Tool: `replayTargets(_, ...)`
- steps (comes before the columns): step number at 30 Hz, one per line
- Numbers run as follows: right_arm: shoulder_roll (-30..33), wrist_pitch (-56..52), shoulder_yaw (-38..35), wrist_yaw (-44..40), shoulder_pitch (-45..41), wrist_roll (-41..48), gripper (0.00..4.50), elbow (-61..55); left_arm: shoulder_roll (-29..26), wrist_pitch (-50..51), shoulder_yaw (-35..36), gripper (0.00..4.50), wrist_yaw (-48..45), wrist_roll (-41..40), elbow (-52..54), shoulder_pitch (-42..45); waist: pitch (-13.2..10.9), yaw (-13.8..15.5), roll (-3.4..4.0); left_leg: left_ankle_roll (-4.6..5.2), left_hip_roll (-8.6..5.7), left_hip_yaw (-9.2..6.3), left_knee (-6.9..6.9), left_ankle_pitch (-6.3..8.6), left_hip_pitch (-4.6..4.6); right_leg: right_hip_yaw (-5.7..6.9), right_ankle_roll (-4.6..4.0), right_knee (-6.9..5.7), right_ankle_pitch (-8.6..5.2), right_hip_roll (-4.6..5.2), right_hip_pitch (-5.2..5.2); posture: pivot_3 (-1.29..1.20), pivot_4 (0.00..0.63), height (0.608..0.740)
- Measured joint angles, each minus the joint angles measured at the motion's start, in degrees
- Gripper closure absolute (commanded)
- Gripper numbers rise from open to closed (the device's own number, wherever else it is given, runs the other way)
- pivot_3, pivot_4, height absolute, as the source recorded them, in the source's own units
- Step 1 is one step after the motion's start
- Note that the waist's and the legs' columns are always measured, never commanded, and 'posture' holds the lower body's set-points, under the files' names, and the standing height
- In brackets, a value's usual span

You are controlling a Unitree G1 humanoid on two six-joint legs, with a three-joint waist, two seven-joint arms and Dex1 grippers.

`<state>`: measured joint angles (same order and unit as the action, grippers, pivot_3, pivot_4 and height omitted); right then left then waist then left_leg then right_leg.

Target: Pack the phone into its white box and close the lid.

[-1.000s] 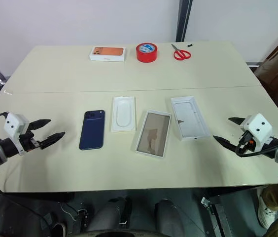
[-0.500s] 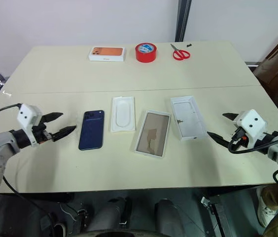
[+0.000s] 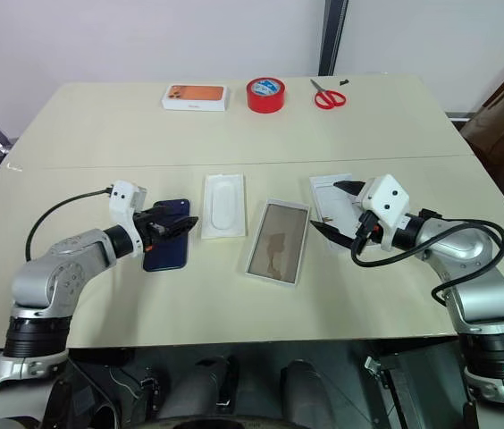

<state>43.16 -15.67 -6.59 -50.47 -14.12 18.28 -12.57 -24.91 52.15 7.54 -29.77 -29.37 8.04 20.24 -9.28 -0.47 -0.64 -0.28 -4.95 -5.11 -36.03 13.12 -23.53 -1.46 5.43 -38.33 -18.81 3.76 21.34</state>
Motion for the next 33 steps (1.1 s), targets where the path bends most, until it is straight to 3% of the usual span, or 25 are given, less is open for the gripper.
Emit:
replayTargets(7, -1.1, -0.1, 1.6, 0.3, -0.2, -0.1, 0.00, 0.5, 3.7, 13.7, 1.0, 0.05, 4.9, -4.4, -0.8, 7.1, 0.0, 0.2, -0.02, -0.01, -0.03, -0.01, -0.03, -0.01, 0.00, 0.00, 0.01, -0.01, 0.00, 0.00, 0.00, 0.00, 0.150, 0.734)
replayTargets(12, -1.3, 0.0, 1.7, 0.7, -0.2, -0.4, 0.00, 0.6, 7.0, 18.1, 3.2, 0.05, 7.6, -5.9, -3.0, 9.0, 0.0, -0.1, -0.02, -0.09, -0.01, -0.03, -0.02, -0.06, 0.00, 0.01, 0.01, -0.04, 0.00, -0.04, 0.01, 0.00, 0.150, 0.734)
replayTargets(21, -1.7, 0.7, 2.0, 1.4, 0.0, -1.2, 0.00, 0.5, 14.0, 21.1, 7.0, 0.05, 13.2, -6.7, -7.2, 12.5, 0.0, 0.2, -0.03, -0.15, -0.03, -0.03, -0.09, -0.09, 0.00, 0.02, 0.01, -0.04, 0.00, -0.03, -0.03, 0.00, 0.150, 0.734)
replayTargets(29, -1.7, 0.9, 2.0, 2.0, 0.2, -1.3, 0.00, 0.5, 16.9, 22.7, 11.2, 0.05, 16.3, -7.9, -9.4, 14.2, 0.0, 0.6, -0.03, -0.23, -0.03, -0.02, -0.10, -0.14, 0.00, 0.01, 0.02, -0.04, 0.01, -0.03, -0.03, 0.00, 0.150, 0.734)
replayTargets(31, -1.7, 0.9, 2.0, 2.2, 0.2, -1.3, 0.00, 0.5, 17.1, 22.8, 11.4, 0.58, 16.6, -7.9, -9.6, 14.3, 0.0, 0.7, -0.03, -0.31, -0.03, -0.02, -0.10, -0.19, 0.00, 0.01, 0.02, -0.04, 0.01, -0.03, -0.03, 0.00, 0.150, 0.734)
replayTargets(33, -1.7, 0.9, 2.0, 2.3, 0.2, -1.3, 0.00, 0.5, 17.4, 23.2, 11.6, 1.39, 17.2, -7.9, -10.3, 14.3, 0.0, 0.8, -0.03, -0.32, -0.03, -0.01, -0.10, -0.19, 0.00, 0.01, 0.02, -0.04, 0.01, -0.03, -0.03, 0.00, 0.150, 0.734)
